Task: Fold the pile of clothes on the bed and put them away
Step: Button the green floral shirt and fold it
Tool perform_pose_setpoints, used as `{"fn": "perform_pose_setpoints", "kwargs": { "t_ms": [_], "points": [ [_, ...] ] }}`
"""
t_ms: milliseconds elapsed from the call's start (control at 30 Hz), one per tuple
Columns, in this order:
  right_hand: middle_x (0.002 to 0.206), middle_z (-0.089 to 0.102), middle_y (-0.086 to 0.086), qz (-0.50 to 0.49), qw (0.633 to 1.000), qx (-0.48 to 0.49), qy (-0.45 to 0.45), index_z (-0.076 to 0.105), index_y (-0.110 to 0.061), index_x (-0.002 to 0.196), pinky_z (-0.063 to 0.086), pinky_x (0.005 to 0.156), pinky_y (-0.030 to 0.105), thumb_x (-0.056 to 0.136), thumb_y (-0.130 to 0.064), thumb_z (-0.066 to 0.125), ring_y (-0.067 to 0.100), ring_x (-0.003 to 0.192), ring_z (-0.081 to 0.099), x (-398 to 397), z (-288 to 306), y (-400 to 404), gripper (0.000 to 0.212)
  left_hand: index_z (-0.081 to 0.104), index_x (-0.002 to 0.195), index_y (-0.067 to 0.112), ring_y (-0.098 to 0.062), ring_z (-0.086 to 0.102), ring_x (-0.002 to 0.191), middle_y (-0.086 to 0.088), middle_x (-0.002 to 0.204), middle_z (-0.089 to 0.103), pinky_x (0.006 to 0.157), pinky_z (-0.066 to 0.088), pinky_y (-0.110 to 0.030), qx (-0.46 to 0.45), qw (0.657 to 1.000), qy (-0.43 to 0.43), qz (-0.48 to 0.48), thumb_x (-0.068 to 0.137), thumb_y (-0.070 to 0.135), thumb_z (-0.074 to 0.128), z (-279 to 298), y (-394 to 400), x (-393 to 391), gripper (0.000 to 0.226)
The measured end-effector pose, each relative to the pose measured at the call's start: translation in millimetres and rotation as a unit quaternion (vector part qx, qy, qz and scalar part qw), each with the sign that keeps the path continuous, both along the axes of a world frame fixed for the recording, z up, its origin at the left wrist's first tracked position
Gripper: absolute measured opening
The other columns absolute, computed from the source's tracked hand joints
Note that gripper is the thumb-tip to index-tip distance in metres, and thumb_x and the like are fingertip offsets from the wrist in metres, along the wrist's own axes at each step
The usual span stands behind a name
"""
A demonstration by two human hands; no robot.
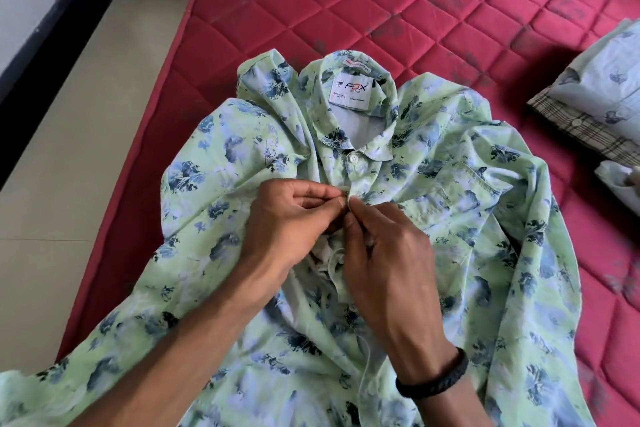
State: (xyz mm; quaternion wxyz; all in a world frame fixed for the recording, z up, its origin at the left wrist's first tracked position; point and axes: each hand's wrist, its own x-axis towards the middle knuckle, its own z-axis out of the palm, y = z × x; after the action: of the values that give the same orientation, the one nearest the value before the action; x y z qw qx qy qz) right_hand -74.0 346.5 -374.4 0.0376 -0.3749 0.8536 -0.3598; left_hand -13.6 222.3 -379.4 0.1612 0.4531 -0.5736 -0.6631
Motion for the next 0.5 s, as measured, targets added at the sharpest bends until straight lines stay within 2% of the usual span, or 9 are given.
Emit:
{"fn": "perform_pose_setpoints", "kwargs": {
  "t_ms": [67, 167, 267, 367, 433, 500],
  "points": [
    [0.093, 0.060, -0.001, 0.001, 0.998, 0.036, 0.042, 0.070, -0.019, 0.124, 0.048, 0.057, 0.035, 0.104, -0.022, 0.058, 0.022, 0.072, 0.060, 8.7, 3.5, -2.5, 0.024, 0.079, 0.093, 0.011, -0.018, 0.075, 0.071, -0.009, 0.081, 0.079, 0.069, 0.063, -0.023, 0.068, 0.997, 0.034, 0.001, 0.088, 0.002, 0.077, 4.9, -0.3, -1.2, 0.010],
    [0.099, 0.058, 0.000, -0.004, 0.998, 0.049, 0.046, 0.065, -0.021, 0.128, 0.053, 0.058, 0.042, 0.104, -0.024, 0.055, 0.026, 0.077, 0.061, 14.8, 3.3, -3.7, 0.026, 0.079, 0.096, 0.003, -0.022, 0.074, 0.081, -0.018, 0.092, 0.079, 0.077, 0.064, -0.026, 0.121, 0.991, 0.054, -0.010, 0.089, 0.009, 0.077, 8.7, -4.7, -0.9, 0.010],
    [0.099, 0.055, -0.004, -0.001, 0.997, 0.055, 0.047, 0.064, -0.024, 0.127, 0.052, 0.057, 0.041, 0.104, -0.022, 0.055, 0.022, 0.078, 0.059, 12.2, 0.8, -3.0, 0.025, 0.080, 0.098, 0.000, -0.025, 0.074, 0.084, -0.021, 0.095, 0.078, 0.082, 0.064, -0.030, 0.127, 0.989, 0.065, -0.035, 0.081, 0.025, 0.084, 7.4, -6.5, 0.3, 0.030],
    [0.101, 0.056, -0.007, -0.005, 0.996, 0.061, 0.059, 0.066, -0.027, 0.127, 0.051, 0.056, 0.038, 0.105, -0.026, 0.055, 0.019, 0.080, 0.059, 12.0, -1.2, -3.2, 0.025, 0.081, 0.098, 0.001, -0.026, 0.076, 0.083, -0.019, 0.091, 0.078, 0.074, 0.064, -0.027, 0.114, 0.991, 0.070, -0.014, 0.083, 0.018, 0.084, 3.6, -4.6, -0.2, 0.022],
    [0.100, 0.058, -0.010, -0.025, 0.999, 0.029, 0.026, 0.068, -0.031, 0.131, 0.051, 0.060, 0.036, 0.105, -0.032, 0.056, 0.014, 0.080, 0.060, 10.9, -6.3, -3.0, 0.028, 0.080, 0.097, 0.002, -0.023, 0.075, 0.078, -0.018, 0.088, 0.078, 0.070, 0.062, -0.024, 0.107, 0.992, 0.070, 0.012, 0.086, 0.014, 0.081, -0.1, -4.3, -0.7, 0.016],
    [0.097, 0.062, -0.013, -0.052, 0.997, -0.032, -0.054, 0.073, -0.031, 0.126, 0.053, 0.064, 0.033, 0.104, -0.037, 0.060, 0.007, 0.078, 0.063, 7.9, -8.4, -3.4, 0.026, 0.079, 0.097, 0.001, -0.020, 0.074, 0.072, -0.018, 0.086, 0.078, 0.068, 0.062, -0.024, 0.100, 0.992, 0.078, 0.028, 0.087, 0.010, 0.079, -2.6, -2.2, -1.9, 0.013]
  ]
}}
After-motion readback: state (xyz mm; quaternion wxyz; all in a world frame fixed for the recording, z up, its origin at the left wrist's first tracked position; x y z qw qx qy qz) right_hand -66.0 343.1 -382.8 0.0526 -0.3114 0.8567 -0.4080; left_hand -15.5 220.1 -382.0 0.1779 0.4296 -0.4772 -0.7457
